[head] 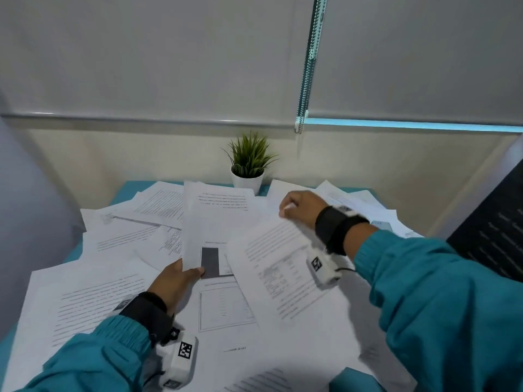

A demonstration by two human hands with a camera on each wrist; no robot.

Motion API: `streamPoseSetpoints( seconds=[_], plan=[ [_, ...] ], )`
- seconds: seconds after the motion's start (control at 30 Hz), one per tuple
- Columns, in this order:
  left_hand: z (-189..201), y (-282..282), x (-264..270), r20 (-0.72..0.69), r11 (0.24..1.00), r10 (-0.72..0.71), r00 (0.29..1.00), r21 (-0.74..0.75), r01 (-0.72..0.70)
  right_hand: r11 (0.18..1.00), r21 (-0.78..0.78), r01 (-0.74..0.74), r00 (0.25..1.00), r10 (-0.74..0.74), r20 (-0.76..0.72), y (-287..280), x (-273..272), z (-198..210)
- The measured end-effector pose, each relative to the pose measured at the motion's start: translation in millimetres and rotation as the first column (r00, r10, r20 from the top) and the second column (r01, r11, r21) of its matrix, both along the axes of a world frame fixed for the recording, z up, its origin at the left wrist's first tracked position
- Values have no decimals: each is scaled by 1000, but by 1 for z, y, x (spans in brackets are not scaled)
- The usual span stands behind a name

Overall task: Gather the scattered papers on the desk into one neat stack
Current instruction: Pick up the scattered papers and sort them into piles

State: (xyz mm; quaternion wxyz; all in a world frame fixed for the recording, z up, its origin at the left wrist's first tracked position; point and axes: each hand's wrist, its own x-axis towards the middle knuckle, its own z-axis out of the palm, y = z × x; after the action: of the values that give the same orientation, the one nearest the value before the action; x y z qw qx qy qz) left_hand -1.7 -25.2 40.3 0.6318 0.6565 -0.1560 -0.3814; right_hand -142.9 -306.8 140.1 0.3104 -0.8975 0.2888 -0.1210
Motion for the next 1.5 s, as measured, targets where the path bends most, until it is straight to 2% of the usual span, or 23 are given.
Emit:
streamPoseSetpoints(
  seconds=[0.07, 0.17, 0.27, 0.37, 0.43, 0.6, 0.7, 0.77, 0.83, 0.9, 0.97, 1.03, 1.1, 1.17, 1.23, 1.3, 1.4, 1.5],
  plan=[
    [-1, 0, 2, -14, 1000, 6, 1000, -9, -6, 999, 14, 43, 998, -43, -37, 3, 10, -24],
    [0, 0, 1, -18, 1000, 2, 1000, -10, -2, 986, 23, 162, 983, -160, -88, -2, 14, -36],
    [-2, -1, 2, -21, 1000, 15, 1000, -4, -15, 955, -7, 296, 900, -281, -332, -12, -4, -38],
    [-5, 0, 5, -15, 999, 27, 1000, 22, -27, 950, 37, 310, 804, -241, -544, -17, -37, -46],
    [-4, -1, 6, -22, 1000, 19, 1000, 22, -18, 954, 88, 288, 807, -192, -559, -14, -53, -54],
    [-5, 0, 5, -39, 1000, 0, 999, 8, 1, 942, 259, 212, 887, -75, -455, 2, -72, -53],
    [-5, 0, 4, -52, 1000, 2, 999, -3, -3, 990, 102, 100, 868, -37, -495, 5, -81, -56],
    [-4, 0, 5, -51, 1000, 1, 999, -5, -1, 998, 9, 65, 890, -54, -454, 8, -88, -53],
    [-5, 0, 5, -44, 1000, 0, 999, -8, -1, 991, -59, 122, 937, -134, -321, 9, -97, -44],
    [-7, 0, 8, -17, 1000, -3, 1000, 3, 4, 959, -110, 261, 951, -275, -141, 5, -110, -31],
    [-9, 0, 10, -8, 1000, 1, 1000, 7, -1, 903, -107, 417, 909, -411, 72, -2, -124, -18],
    [-9, 0, 9, 9, 1000, -6, 1000, 14, 6, 848, -17, 529, 820, -506, 268, -9, -135, -6],
    [-11, 0, 11, 35, 999, -21, 999, 25, 21, 806, 96, 584, 707, -563, 428, -13, -142, 7],
    [-11, 0, 11, 45, 999, -20, 999, 35, 18, 781, 178, 599, 630, -596, 498, -16, -141, 15],
    [-8, 0, 8, 60, 999, -16, 998, 52, 13, 802, 258, 539, 628, -587, 511, -16, -133, 14],
    [-6, 0, 6, 68, 999, -24, 997, 47, 21, 835, 307, 458, 681, -551, 483, -8, -117, 3],
    [-5, 1, 5, 74, 999, -29, 997, 35, 26, 848, 324, 418, 782, -518, 347, 11, -88, -29],
    [-6, 1, 5, 74, 999, -6, 997, 49, 2, 829, 403, 388, 827, -506, 245, 37, -58, -60]
  ],
)
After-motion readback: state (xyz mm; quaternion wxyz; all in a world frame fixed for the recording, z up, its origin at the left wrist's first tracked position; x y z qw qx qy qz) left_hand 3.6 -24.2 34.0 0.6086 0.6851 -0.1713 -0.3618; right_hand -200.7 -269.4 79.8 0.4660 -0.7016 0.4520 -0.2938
